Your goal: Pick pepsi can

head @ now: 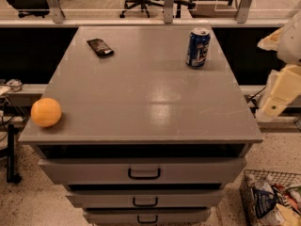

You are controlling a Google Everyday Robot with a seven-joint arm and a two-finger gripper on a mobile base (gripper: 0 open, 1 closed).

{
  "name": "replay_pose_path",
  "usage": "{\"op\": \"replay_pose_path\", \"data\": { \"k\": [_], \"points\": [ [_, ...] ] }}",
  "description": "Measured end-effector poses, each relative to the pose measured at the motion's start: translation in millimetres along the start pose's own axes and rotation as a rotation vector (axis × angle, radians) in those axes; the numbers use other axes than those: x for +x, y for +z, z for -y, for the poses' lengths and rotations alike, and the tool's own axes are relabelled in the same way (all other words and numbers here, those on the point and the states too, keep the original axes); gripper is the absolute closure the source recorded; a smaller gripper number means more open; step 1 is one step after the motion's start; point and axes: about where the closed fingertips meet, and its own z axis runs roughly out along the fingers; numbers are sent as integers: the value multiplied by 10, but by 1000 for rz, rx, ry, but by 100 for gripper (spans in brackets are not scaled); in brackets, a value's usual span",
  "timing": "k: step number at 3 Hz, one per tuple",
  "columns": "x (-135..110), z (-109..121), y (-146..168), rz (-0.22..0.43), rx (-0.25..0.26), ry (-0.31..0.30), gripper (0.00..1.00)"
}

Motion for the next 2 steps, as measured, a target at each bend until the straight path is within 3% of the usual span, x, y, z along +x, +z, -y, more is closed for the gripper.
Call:
{"op": "replay_pose_path", "data": {
  "k": [1,2],
  "points": [
    [88,414,319,108,46,76,0],
    [6,912,613,261,103,156,0]
  ]
}}
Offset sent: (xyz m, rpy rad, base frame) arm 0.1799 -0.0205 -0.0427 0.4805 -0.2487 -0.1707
